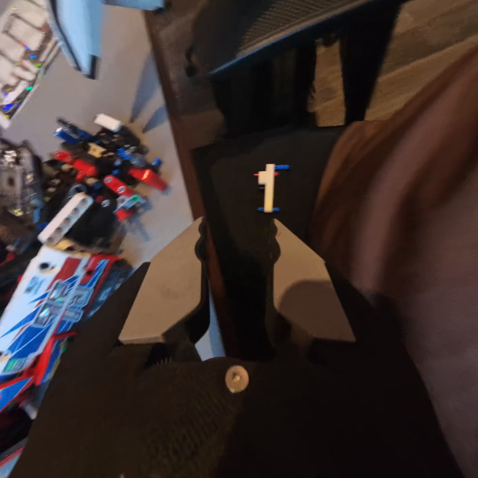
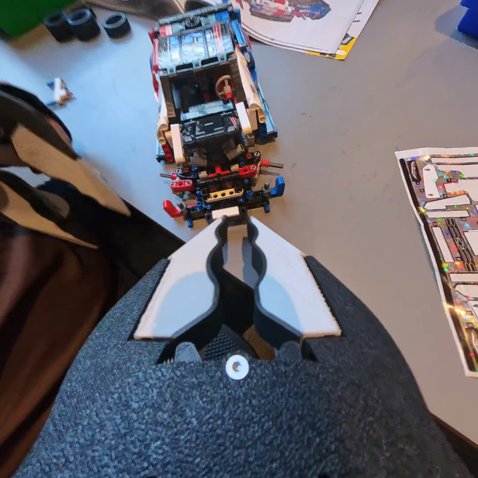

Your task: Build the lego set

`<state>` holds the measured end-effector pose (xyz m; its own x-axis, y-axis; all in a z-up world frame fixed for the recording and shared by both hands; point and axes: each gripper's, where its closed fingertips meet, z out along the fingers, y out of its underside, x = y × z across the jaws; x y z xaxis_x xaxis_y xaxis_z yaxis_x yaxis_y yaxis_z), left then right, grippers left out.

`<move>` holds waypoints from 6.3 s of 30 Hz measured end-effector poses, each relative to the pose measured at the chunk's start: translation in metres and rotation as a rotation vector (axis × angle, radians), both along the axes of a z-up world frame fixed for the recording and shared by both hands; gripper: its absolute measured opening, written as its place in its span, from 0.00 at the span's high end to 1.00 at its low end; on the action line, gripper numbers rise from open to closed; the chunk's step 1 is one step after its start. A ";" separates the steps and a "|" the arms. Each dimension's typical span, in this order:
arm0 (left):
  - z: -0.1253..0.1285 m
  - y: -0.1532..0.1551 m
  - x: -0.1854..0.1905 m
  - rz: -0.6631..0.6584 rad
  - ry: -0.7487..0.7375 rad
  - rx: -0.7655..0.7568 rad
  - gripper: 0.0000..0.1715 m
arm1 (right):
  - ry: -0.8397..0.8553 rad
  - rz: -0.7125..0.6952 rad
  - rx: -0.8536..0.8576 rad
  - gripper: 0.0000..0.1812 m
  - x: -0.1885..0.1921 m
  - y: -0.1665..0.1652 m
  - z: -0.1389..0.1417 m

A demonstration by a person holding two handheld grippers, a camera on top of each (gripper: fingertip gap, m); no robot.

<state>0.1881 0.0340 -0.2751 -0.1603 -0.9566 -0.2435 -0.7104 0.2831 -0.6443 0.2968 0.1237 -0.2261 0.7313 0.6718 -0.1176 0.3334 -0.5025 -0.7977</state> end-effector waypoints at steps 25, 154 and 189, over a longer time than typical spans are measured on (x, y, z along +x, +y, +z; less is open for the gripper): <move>-0.085 -0.025 0.025 0.048 0.227 0.009 0.96 | -0.010 0.148 0.061 0.93 -0.060 0.036 0.007; 0.065 0.057 -0.039 0.499 -0.552 -0.146 0.85 | 0.572 0.193 0.217 0.96 -0.141 -0.016 0.067; 0.071 0.026 -0.033 0.257 -0.542 -0.368 0.84 | 0.633 0.290 0.202 0.96 -0.155 -0.036 0.075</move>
